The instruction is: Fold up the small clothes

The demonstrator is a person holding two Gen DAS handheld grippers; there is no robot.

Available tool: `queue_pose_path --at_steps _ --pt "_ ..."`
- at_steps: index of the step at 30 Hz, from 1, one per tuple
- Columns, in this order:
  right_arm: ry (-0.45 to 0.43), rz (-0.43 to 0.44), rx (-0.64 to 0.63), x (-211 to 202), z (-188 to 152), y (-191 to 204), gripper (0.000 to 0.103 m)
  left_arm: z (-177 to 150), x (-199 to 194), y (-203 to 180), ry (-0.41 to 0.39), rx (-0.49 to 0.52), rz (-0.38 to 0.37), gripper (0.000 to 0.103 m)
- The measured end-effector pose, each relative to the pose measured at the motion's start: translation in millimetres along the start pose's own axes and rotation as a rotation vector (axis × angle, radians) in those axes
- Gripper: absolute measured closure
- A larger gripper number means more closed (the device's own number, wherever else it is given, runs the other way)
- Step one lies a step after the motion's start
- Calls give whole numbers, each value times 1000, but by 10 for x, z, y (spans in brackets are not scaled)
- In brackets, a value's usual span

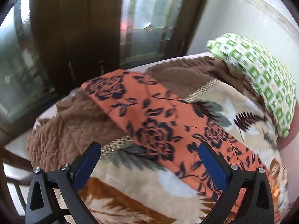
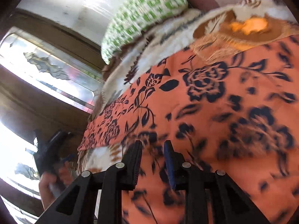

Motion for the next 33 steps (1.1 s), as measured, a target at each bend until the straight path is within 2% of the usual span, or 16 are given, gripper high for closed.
queue_pose_path --at_steps 2,4,5,7,8,11,16,20,28,30,31,33 --pt "-45 12 27 -329 -210 -187 75 11 67 122 34 -48 -17 0" --pt "-39 8 62 -341 -251 -282 75 -8 151 184 87 -85 -59 0" --pt "-20 10 105 -319 -306 -454 77 -28 203 210 120 -111 -89 0" --pt "-45 99 166 -355 -234 -544 76 -59 293 237 179 -159 -155 0" --pt "-45 99 166 -355 -234 -544 76 -75 353 250 216 -203 -212 0" --pt "-23 99 142 -343 -202 -557 76 -59 470 257 267 -291 -316 0" --pt "-16 122 170 -315 -172 -563 76 -75 536 237 290 -364 -332 0" --pt "-12 146 206 -256 -99 -573 76 -46 565 253 271 -398 -325 7" --pt "-1 176 257 -241 -74 -613 76 93 658 329 270 -484 -393 8" --pt "-1 178 260 -239 -72 -615 76 74 575 348 290 -491 -417 27" --pt "0 178 261 -238 -73 -613 76 55 509 329 299 -476 -432 33" --pt "2 177 262 -230 -70 -611 76 40 443 261 291 -430 -416 33"
Point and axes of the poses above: each gripper's, at about its wrist camera, not at the fingertips, and x roughly the way its jaws point, y to its left, z to its top, the point moved 4 cm from there along x, roughly the way its jaws point, and after that the axes turned 12 degrees about z, right-handed, at the moved point
